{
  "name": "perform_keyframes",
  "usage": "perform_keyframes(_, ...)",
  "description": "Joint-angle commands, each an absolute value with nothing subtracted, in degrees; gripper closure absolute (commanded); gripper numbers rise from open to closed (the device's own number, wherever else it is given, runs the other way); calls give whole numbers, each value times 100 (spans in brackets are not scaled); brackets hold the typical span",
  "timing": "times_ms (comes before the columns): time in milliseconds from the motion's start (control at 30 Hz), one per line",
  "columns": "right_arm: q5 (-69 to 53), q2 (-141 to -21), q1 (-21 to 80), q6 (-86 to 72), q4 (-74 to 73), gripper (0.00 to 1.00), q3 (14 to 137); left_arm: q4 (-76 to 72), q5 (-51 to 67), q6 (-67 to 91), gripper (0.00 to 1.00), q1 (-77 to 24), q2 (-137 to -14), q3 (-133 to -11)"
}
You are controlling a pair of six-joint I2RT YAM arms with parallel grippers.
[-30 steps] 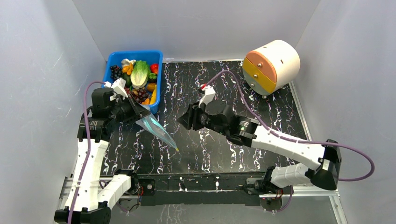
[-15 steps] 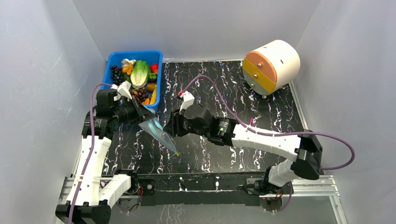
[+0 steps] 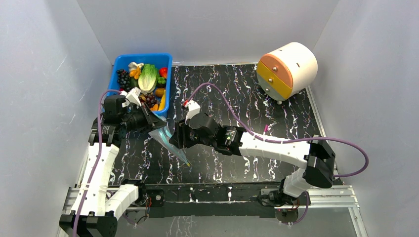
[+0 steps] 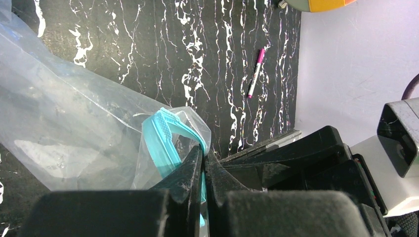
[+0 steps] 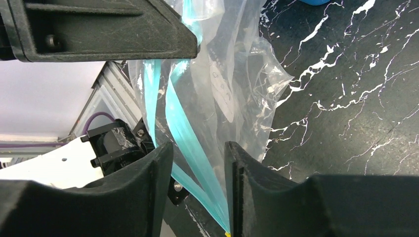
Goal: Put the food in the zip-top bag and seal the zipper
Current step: Open the zipper of the food storage bag at the center of the board.
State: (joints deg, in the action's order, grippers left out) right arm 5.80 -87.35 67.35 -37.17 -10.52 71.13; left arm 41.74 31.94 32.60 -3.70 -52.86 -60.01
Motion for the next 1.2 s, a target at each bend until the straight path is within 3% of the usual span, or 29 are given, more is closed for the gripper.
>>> perform_keyframes(0,565,-8694,6785,-3595,-846,58,7294,4056,3478,3346,100,-356,-5291,-5900)
perform_keyframes(233,763,-8785,6815,-3411,-1123,60,7401,4013,3557,3390,100,-352,-5323,-5958)
perform_keyframes(400,1046,-8749,6820,-3366,-1261,75,7428,3986,3682,3408,100,-352,-5326,-5924)
perform_keyframes(500,1037,-8633,6821,-3396,-1140,93,7316,3884,3860,3484,100,-352,-5303,-5899)
perform_keyframes(533,1052,-8565,6820,-3413,-1087,100,7268,3819,3926,3538,95,-352,-5281,-5881)
perform_keyframes(667,1123,-8208,6820,-3502,-954,100,7016,3509,4304,3692,61,-352,-5291,-5923)
perform_keyframes(800,1353,-7891,6812,-3666,-1275,100,6900,3359,4549,3641,37,-357,-5375,-6080)
perform_keyframes(1000,1758,-7568,6715,-3905,-2073,100,6989,2021,5647,4218,28,-352,-5320,-5944)
perform_keyframes(1167,1990,-7324,6405,-4101,-2533,100,7041,1113,5885,4787,26,-352,-5234,-5632)
